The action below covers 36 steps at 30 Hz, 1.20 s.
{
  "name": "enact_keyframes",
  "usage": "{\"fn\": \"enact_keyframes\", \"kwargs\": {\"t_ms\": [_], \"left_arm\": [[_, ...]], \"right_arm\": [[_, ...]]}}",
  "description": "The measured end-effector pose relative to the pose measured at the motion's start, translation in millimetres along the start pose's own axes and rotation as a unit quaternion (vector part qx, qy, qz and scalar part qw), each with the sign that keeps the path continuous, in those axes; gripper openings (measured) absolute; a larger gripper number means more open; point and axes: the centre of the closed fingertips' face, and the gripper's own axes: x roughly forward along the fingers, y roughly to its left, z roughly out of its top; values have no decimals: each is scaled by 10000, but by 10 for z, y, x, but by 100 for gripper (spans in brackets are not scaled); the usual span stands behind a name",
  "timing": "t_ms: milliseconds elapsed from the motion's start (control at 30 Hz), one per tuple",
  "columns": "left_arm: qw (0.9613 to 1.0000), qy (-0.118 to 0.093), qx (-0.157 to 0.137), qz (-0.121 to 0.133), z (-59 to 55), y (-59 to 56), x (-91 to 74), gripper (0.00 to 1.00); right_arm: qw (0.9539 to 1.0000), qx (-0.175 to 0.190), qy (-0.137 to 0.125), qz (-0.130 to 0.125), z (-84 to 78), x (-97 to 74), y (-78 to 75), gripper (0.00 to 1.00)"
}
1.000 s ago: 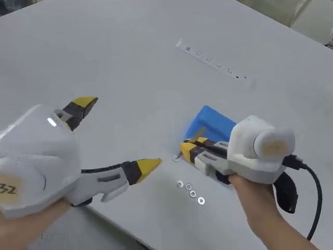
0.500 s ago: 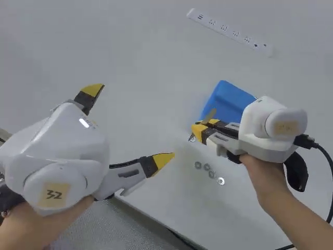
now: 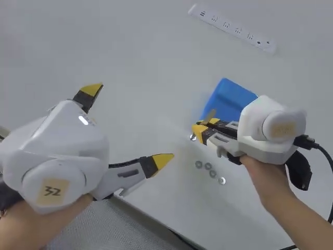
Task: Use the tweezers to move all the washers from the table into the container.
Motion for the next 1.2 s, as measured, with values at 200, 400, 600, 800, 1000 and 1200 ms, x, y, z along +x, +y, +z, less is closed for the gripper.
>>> {"fn": "enact_keyframes", "kwargs": {"t_ms": [200, 400, 600, 800, 1000, 1200], "left_arm": [[9998, 124, 123, -16, -42, -20, 6, 99], [9996, 201, 184, -26, -68, -29, 14, 99], [9996, 208, 201, -3, -72, -24, 12, 99], [9994, 229, 240, -12, -77, -33, 10, 99], [9993, 227, 284, -15, -73, -35, 5, 99], [9993, 218, 307, 8, -68, -23, -2, 99]], "right_arm": [[9999, 128, -54, -27, -7, -10, -26, 4], [9999, 140, -55, -18, 27, 40, -76, 4], [9995, 298, -46, -15, 12, 31, -97, 4], [9994, 335, 3, -65, -12, -6, -79, 4], [9992, 386, 37, -82, -17, -8, -77, 4], [9993, 356, 82, -43, -6, -10, -10, 4]]}}
